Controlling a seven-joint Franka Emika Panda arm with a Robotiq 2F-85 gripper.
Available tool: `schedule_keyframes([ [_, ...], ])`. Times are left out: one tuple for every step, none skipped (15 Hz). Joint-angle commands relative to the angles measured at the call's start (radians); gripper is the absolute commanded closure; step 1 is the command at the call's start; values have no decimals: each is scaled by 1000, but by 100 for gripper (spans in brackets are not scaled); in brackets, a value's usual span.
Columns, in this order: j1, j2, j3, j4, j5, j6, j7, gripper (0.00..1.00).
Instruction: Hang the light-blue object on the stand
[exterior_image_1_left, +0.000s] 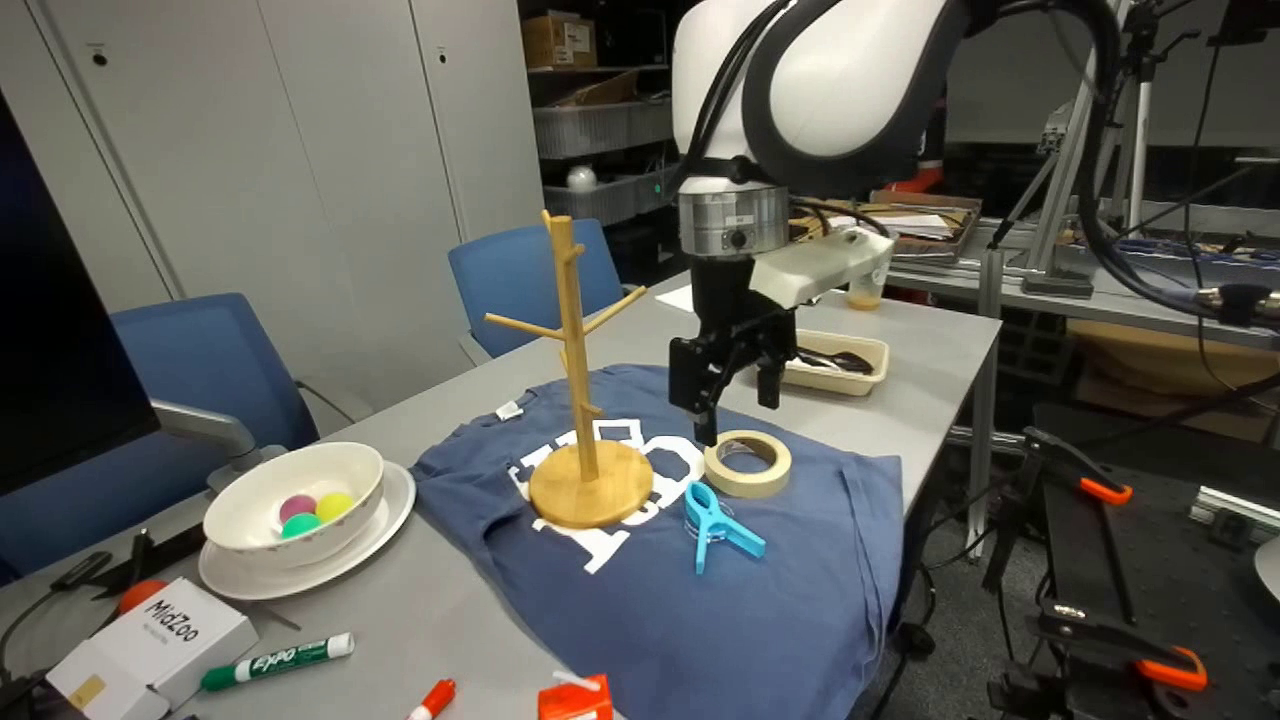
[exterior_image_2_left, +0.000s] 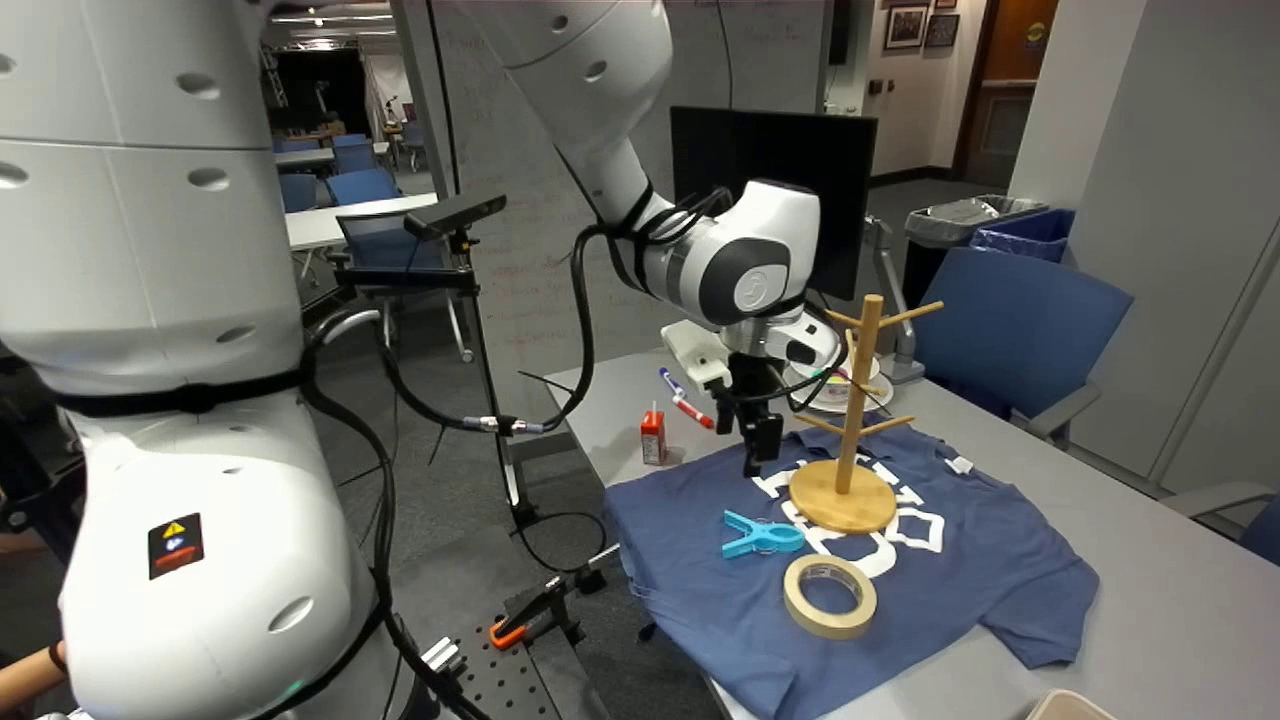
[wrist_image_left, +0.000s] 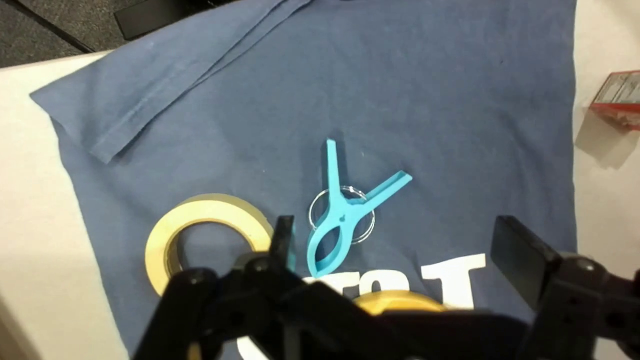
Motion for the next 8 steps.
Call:
schedule_keyframes([
  [18,98,-39,72,6,52,60,0],
  [22,119,-48,80,4,67,73,0],
  [24,139,-54,88,8,80,80,0],
  [26,161,-59,97,15,95,84,0],
  [27,180,-61,106,23,107,87,0],
  [27,199,-61,113,34,118,86,0],
  [28,215,-62,120,41,125,88,0],
  [31,232,-64,125,43,131,89,0],
])
